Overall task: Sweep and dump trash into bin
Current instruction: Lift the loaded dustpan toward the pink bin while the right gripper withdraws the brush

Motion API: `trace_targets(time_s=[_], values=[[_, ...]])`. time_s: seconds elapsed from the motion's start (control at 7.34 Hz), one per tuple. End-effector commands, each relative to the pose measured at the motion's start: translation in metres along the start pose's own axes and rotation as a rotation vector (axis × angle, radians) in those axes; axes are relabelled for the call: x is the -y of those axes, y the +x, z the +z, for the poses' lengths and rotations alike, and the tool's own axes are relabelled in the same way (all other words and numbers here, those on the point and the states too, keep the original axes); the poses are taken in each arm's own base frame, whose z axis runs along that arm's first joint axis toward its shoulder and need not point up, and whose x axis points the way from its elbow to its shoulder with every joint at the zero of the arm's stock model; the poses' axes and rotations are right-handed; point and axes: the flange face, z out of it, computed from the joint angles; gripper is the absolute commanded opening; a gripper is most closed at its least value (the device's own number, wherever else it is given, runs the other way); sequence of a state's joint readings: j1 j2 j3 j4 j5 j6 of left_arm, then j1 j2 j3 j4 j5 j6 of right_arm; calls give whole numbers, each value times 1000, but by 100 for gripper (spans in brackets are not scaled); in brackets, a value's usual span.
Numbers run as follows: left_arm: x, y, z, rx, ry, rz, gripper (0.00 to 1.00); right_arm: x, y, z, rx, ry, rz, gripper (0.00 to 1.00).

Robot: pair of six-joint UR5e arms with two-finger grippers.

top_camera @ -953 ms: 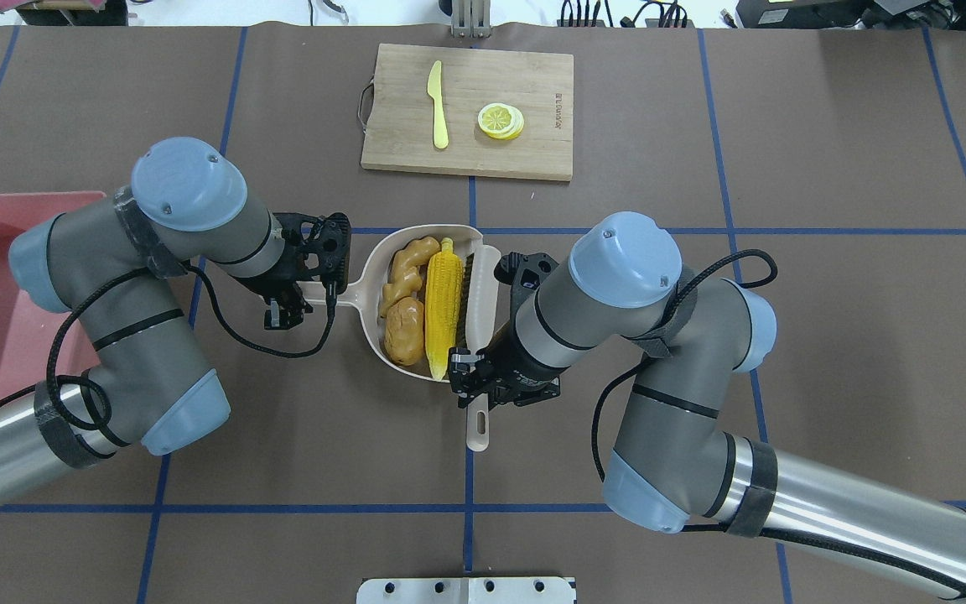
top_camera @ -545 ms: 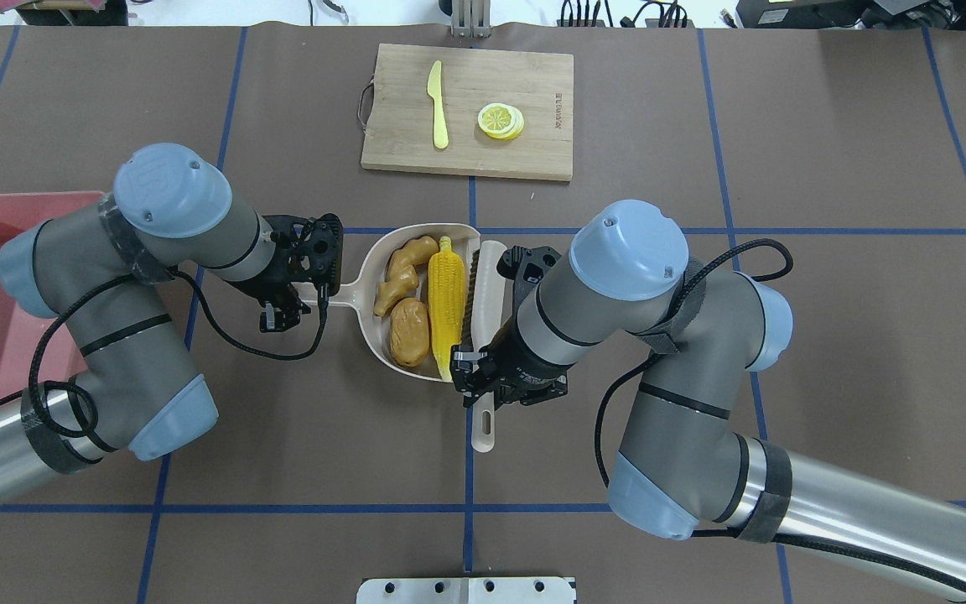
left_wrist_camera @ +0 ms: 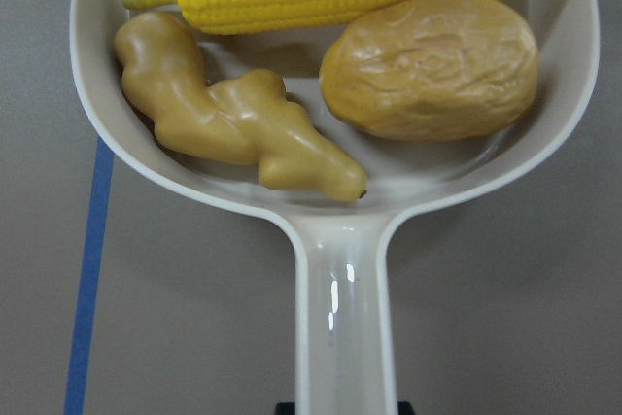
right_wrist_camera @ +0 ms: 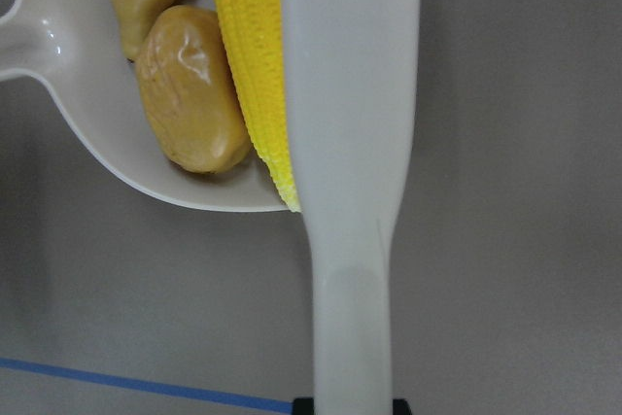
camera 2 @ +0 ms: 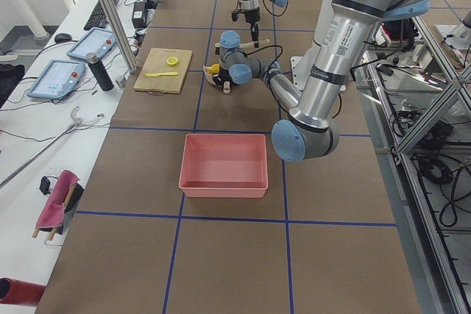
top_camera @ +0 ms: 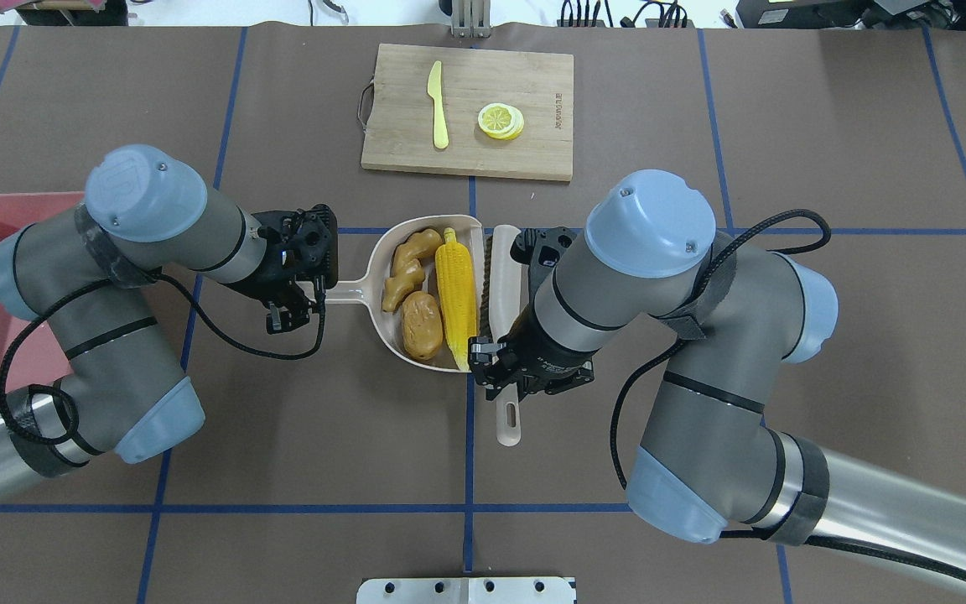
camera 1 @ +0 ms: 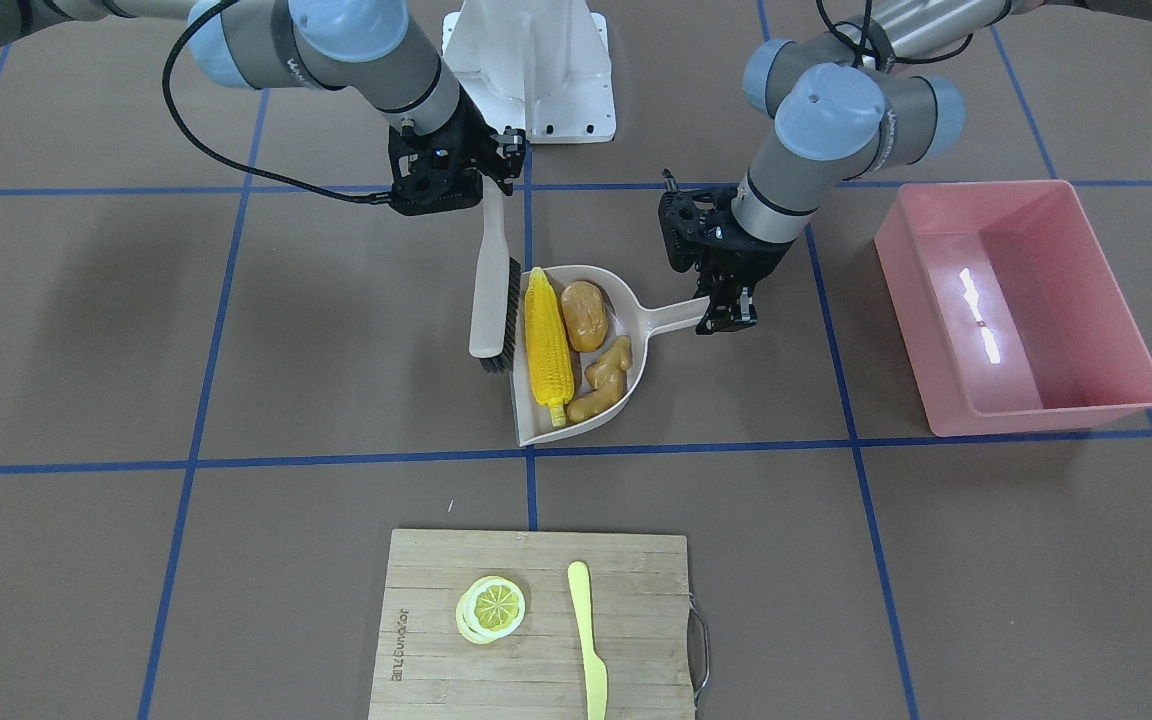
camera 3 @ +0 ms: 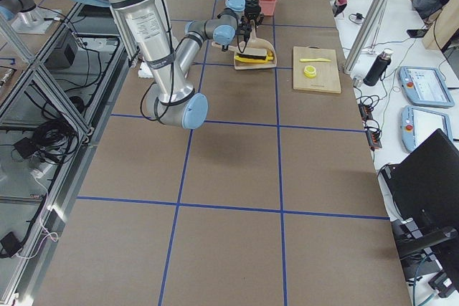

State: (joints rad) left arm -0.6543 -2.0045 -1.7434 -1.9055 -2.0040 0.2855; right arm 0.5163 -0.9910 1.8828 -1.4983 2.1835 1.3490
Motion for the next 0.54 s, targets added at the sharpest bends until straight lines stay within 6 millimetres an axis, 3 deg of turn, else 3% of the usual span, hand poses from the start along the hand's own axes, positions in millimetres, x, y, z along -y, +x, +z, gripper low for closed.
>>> trace_targets(time_s=[0.0, 0.27, 0.41], values=[[5, -1, -11, 8, 72, -60, 0, 12, 20, -37, -33, 11, -27, 0], [5, -3, -30, 28, 104, -67, 0, 24, 48, -68, -55, 21, -29, 0], [-8, -6, -49, 52, 116, -80, 0, 37, 66, -86, -47, 26, -15, 0]])
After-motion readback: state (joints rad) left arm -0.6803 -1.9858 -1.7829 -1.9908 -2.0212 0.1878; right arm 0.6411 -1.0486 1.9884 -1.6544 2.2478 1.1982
